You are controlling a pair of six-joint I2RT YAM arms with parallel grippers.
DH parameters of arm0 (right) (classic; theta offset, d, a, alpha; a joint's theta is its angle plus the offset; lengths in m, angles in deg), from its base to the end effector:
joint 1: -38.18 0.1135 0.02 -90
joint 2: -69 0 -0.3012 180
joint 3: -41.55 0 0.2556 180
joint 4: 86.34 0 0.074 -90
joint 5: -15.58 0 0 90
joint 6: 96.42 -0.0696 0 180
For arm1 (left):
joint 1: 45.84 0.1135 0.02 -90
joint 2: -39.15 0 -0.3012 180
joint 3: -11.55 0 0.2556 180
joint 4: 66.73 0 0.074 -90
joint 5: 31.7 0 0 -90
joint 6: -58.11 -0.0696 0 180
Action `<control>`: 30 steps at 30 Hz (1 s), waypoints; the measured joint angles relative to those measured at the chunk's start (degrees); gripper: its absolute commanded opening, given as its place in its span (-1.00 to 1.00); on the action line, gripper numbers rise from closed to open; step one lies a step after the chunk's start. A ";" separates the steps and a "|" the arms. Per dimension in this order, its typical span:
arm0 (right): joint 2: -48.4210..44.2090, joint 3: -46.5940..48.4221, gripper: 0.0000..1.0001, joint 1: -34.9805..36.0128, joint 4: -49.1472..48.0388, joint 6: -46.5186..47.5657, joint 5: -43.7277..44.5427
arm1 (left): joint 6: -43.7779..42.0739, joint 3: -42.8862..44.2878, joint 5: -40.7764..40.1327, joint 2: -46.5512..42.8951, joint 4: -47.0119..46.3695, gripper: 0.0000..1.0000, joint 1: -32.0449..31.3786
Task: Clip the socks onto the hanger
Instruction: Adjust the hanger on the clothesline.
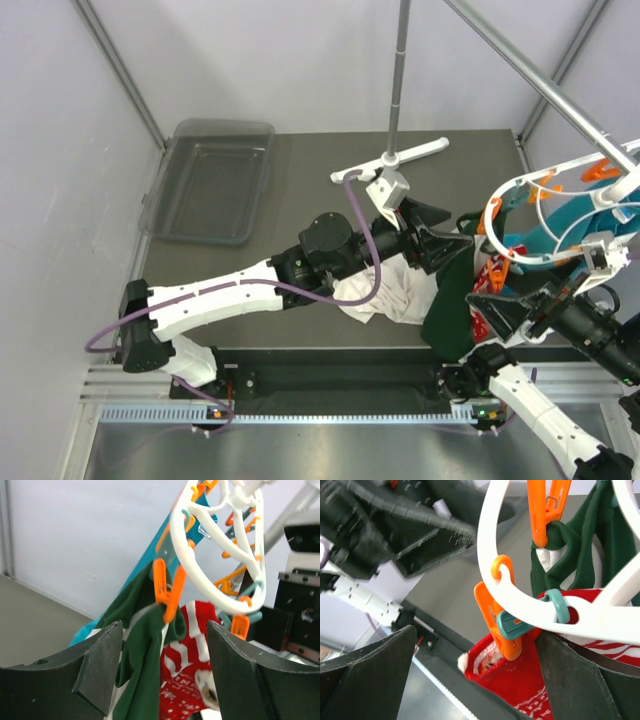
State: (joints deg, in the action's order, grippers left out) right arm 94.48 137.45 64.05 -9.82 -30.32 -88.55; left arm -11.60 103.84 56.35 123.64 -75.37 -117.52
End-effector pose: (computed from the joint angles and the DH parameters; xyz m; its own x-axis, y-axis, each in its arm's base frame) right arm -0.0304 0.0041 0.4689 -0.3473 0.2682 -0.8986 -0.5478 0.7197 0.4266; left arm 0.1223 -0.3619 0.4886 -0.2420 -0.3717 -0.8963 0.9111 0.2305 -0.3416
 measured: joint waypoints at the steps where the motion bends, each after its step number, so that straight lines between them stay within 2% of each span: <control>1: -0.79 -0.76 0.98 0.00 -0.44 0.52 -1.31 | 1.44 0.28 1.11 0.04 0.24 0.46 0.59; 7: -4.26 -2.01 1.00 0.00 -1.29 2.29 -6.16 | 8.98 3.56 5.68 1.70 0.13 0.48 1.25; 12: -4.57 -1.57 0.99 0.00 -0.94 2.43 -6.25 | 12.52 3.93 7.37 3.28 -2.19 0.48 1.49; 22: -3.34 -0.44 0.99 0.00 0.00 2.51 -3.15 | 15.65 8.15 11.85 6.93 -4.72 0.48 1.55; 30: -2.21 3.02 0.99 0.02 -1.92 -0.46 -10.05 | 18.23 14.05 15.32 11.96 -7.30 0.44 0.96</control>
State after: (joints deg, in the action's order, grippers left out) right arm 92.27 140.46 64.07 -11.75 -30.78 -98.61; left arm 6.63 117.90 71.67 135.60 -82.67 -116.56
